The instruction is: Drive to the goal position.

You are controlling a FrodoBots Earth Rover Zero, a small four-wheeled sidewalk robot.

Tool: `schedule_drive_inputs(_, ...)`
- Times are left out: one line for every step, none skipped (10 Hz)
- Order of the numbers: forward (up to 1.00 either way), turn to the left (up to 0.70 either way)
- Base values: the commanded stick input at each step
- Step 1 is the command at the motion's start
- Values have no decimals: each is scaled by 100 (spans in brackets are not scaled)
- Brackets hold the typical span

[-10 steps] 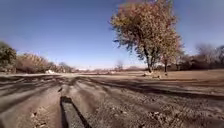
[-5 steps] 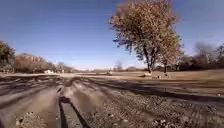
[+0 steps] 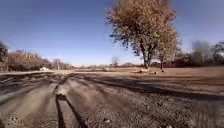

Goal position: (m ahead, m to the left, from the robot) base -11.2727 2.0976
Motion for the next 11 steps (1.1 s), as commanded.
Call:
schedule_drive_inputs(50, 0)
schedule_drive_inputs(50, 0)
schedule_drive_inputs(50, 0)
schedule_drive_inputs(50, 0)
schedule_drive_inputs(50, 0)
schedule_drive_inputs(50, 0)
schedule_drive_inputs(50, 0)
schedule_drive_inputs(50, 0)
schedule_drive_inputs(50, 0)
schedule_drive_inputs(50, 0)
schedule_drive_inputs(50, 0)
